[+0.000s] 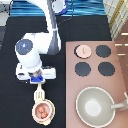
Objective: Take the lid off the pot, put the pot on the plate, and use the tool to push the pot to the front of the table.
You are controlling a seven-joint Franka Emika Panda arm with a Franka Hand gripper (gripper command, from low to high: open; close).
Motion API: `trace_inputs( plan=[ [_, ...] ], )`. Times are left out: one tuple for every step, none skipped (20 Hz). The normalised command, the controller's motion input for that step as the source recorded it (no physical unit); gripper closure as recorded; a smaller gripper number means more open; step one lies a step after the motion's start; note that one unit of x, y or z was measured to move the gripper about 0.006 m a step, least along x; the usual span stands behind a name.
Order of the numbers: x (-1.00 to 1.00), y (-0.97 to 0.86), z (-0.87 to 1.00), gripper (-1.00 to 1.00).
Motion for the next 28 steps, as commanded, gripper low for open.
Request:
trace_inputs(
  plan=[
    [0.13, 0.72, 0.52, 1.0],
    [0.02, 0.77, 0.47, 1.0],
    [0.0, 0.8, 0.45, 1.0],
    [0.0, 0.83, 0.36, 1.0],
    [-0.06, 0.85, 0.28, 1.0],
    [-0.19, 0.85, 0.22, 1.0],
    [-0.42, 0.76, 0.26, 1.0],
    [-0.67, 0.53, 0.35, 1.0],
    [-0.9, 0.25, 0.38, 1.0],
    [-1.0, 0.0, 0.3, 1.0],
    [-1.0, 0.0, 0.26, 1.0],
    [-1.0, 0.0, 0.22, 1.0],
    [-1.0, 0.06, 0.21, 1.0],
    [-1.0, 0.09, 0.21, 1.0],
    [-1.0, 0.08, 0.2, 1.0],
    [-1.0, 0.01, 0.16, 1.0],
    [-1.0, 0.0, 0.12, 1.0],
    [-1.0, 0.0, 0.07, 1.0],
    [-0.99, -0.05, 0.0, 1.0],
    [-1.0, -0.08, -0.19, 1.0],
    [-1.0, -0.03, -0.57, 1.0],
    [-1.0, -0.03, -0.69, 1.0],
    [-1.0, -0.06, -0.8, 1.0],
    [-1.0, -0.09, -0.89, 1.0],
    [-1.0, -0.04, -0.93, 1.0],
    [-1.0, -0.03, -0.94, 1.0],
    [-1.0, -0.06, -0.94, 1.0],
    [-1.0, -0.12, -0.86, 1.0]
  ],
)
